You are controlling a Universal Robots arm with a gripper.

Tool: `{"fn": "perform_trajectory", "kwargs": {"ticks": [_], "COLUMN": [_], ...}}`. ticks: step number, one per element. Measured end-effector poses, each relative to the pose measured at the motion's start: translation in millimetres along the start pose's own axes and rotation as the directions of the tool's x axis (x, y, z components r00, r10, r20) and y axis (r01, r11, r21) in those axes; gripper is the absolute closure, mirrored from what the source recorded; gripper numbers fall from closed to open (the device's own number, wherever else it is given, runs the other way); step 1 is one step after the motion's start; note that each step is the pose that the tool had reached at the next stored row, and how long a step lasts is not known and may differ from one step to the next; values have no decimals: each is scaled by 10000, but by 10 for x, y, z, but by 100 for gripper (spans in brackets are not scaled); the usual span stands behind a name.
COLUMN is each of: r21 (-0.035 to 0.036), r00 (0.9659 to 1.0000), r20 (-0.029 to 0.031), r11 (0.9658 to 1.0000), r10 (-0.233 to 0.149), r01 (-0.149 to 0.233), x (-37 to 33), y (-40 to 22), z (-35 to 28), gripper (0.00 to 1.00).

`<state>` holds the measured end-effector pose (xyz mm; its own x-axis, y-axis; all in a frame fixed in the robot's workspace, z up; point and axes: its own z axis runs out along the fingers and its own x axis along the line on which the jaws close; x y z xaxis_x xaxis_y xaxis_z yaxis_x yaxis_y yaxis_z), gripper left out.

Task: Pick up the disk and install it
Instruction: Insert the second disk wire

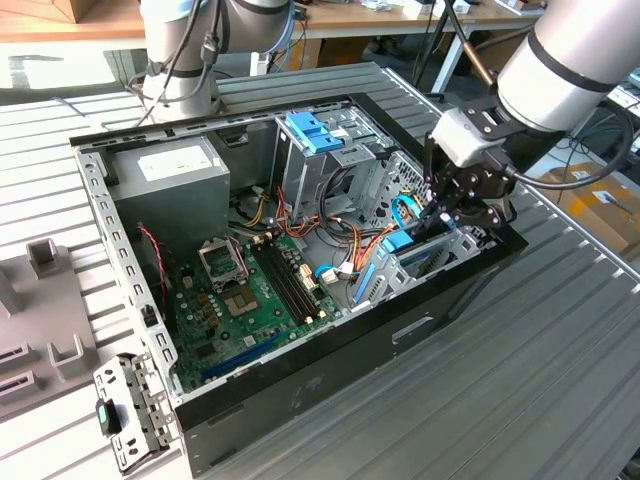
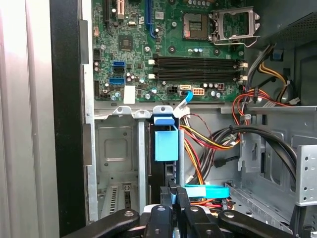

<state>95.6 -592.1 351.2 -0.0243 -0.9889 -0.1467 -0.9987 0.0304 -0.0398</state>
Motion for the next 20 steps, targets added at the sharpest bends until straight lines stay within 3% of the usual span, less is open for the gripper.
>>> {"fn": "perform_trajectory", "kwargs": {"ticks": [7,20], "r21": [-7,-58], "r00": [10000,10000], "r20": [2,4], "r11": [10000,10000], "r10": [-15,-8], "r01": [15,8], "x": [-24,0], "y": [-24,-22], "z": [8,86], "gripper": [84,84]}}
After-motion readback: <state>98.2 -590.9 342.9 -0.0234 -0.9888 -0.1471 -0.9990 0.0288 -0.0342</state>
